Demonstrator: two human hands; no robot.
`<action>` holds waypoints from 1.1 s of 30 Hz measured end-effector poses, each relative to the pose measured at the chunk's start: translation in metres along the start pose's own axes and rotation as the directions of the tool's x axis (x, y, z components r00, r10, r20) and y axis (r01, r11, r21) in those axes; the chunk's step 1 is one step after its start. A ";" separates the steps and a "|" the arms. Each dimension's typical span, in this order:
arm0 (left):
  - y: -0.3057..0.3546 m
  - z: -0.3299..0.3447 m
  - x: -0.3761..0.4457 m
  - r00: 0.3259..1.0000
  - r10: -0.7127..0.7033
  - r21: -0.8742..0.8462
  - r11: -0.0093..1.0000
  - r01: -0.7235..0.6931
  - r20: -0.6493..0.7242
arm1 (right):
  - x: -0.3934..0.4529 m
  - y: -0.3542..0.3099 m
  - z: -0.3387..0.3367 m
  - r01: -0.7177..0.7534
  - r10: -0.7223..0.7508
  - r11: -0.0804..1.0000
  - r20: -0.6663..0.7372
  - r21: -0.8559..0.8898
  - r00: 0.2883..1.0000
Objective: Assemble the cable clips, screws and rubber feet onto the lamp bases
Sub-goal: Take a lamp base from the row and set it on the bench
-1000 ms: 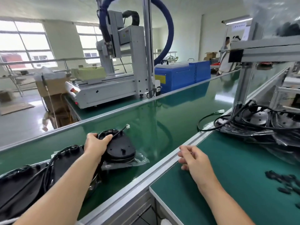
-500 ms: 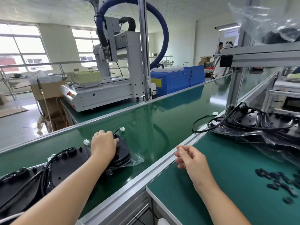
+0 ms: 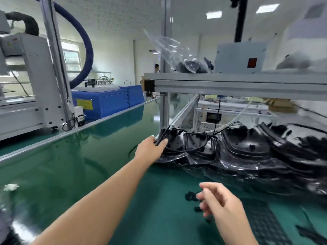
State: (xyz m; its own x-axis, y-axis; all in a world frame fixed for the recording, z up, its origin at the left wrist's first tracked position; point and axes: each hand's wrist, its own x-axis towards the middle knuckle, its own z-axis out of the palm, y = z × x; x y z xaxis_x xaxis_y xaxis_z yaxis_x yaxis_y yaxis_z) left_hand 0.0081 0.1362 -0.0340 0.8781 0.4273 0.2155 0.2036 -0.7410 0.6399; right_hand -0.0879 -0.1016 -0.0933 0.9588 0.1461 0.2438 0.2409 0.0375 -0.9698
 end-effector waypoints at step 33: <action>-0.015 -0.060 0.034 0.937 -0.315 -0.535 0.823 0.191 -0.150 | -0.001 0.001 -0.008 -0.074 0.043 0.973 -0.142 -0.220 0.989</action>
State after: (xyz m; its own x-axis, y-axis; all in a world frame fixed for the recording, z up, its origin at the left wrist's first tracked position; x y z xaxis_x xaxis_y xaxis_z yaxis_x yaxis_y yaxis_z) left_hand 0.0090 0.1926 0.0083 0.6936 0.7117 0.1110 0.1033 -0.2508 0.9625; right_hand -0.0878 -0.1098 -0.0947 0.9800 0.0055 0.1990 0.1963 -0.1918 -0.9616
